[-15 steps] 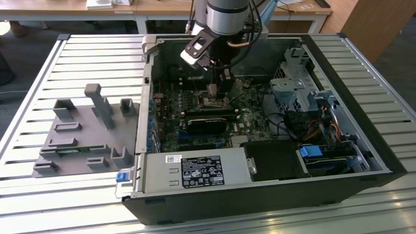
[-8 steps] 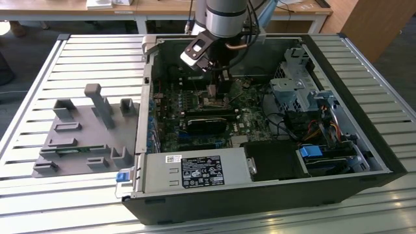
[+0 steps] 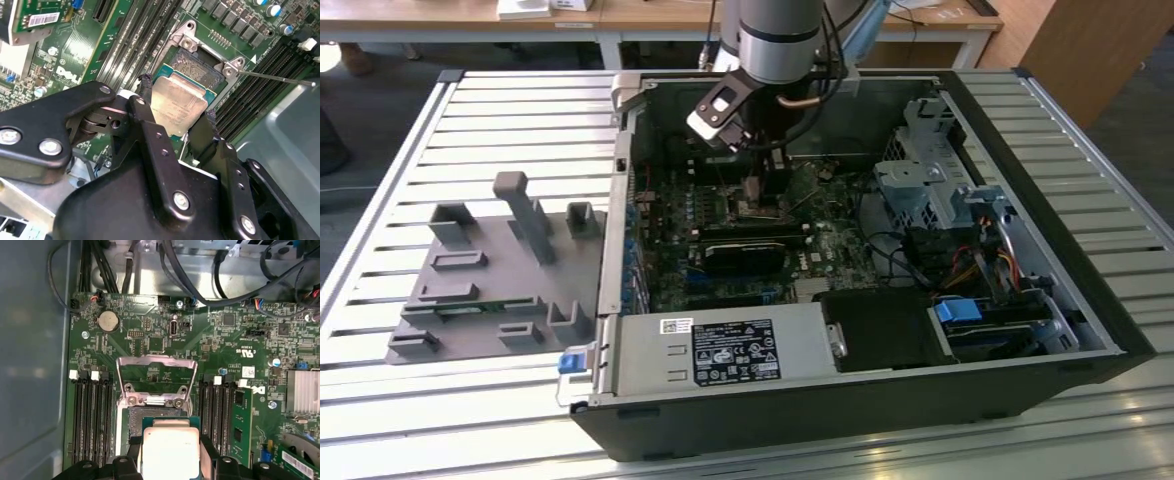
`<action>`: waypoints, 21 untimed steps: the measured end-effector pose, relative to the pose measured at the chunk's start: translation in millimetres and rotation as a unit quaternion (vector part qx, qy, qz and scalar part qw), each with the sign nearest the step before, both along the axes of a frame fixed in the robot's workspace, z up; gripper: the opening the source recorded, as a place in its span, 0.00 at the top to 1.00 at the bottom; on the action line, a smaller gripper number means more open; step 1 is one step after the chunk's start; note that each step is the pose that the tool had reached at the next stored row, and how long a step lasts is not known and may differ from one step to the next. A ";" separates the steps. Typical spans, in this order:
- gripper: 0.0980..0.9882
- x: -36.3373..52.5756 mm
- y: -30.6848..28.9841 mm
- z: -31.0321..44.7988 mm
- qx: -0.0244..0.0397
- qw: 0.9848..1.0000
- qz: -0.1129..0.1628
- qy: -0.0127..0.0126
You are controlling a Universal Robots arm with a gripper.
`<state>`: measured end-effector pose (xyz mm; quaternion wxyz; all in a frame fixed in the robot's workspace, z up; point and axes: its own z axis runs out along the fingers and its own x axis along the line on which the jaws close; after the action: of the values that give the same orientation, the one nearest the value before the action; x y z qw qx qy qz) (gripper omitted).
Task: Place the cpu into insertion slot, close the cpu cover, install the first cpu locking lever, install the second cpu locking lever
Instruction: 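Place the cpu into insertion slot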
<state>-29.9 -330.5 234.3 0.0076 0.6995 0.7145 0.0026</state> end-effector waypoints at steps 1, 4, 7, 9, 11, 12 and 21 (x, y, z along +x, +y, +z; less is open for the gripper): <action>0.50 -0.3 0.2 -1.3 0.000 1.000 0.000 0.000; 0.50 -1.5 1.1 -5.0 0.000 1.000 0.000 0.000; 0.50 -2.0 2.1 -8.7 0.000 1.000 0.000 0.000; 0.50 -2.0 2.6 -10.6 0.000 1.000 0.000 0.000; 0.50 -2.0 3.1 -12.4 0.000 1.000 0.000 0.000; 0.50 -2.0 3.2 -13.4 0.000 1.000 0.000 0.000; 0.50 -3.1 3.8 -20.0 -0.002 1.000 0.000 0.000</action>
<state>-32.9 -326.7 214.3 0.0090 0.6998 0.7142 0.0012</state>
